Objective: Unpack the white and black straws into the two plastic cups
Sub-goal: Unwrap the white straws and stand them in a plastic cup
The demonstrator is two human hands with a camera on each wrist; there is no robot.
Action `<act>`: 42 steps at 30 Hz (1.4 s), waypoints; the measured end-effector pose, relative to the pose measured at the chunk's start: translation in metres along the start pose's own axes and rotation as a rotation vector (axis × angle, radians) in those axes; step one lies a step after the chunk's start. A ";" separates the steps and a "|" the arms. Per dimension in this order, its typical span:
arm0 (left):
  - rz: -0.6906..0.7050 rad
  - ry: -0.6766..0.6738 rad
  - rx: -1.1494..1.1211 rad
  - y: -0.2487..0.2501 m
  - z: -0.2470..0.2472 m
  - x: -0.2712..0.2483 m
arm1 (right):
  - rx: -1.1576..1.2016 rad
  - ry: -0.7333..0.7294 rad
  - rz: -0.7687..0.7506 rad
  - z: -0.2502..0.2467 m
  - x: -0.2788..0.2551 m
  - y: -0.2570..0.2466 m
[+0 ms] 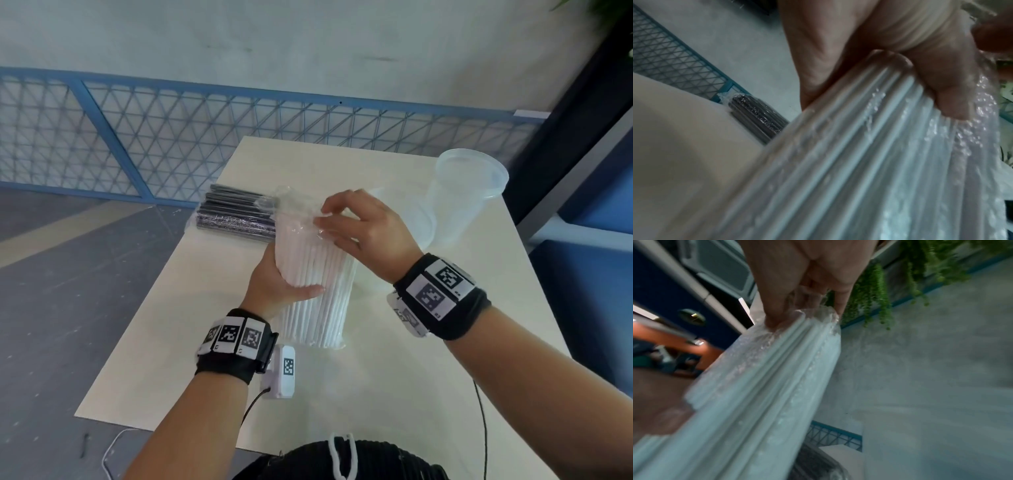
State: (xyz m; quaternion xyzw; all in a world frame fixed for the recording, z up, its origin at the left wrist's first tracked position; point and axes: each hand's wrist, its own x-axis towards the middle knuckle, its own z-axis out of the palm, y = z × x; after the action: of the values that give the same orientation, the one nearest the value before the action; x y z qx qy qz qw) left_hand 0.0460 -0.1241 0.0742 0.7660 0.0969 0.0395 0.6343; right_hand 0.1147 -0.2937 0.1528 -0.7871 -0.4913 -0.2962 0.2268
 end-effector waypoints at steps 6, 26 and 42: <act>0.024 -0.023 0.023 -0.001 0.001 0.002 | 0.137 -0.053 0.186 -0.006 0.003 -0.002; 0.064 -0.114 0.060 0.005 0.003 0.005 | 0.424 0.215 0.915 -0.038 0.022 0.035; 0.089 -0.104 0.089 0.029 -0.007 0.006 | 0.204 -0.377 0.485 -0.047 0.035 -0.003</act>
State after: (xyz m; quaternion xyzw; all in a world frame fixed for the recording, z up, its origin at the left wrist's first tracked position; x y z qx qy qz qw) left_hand 0.0533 -0.1211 0.1033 0.7981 0.0314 0.0233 0.6012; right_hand 0.1122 -0.3009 0.2112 -0.8953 -0.3500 -0.0318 0.2737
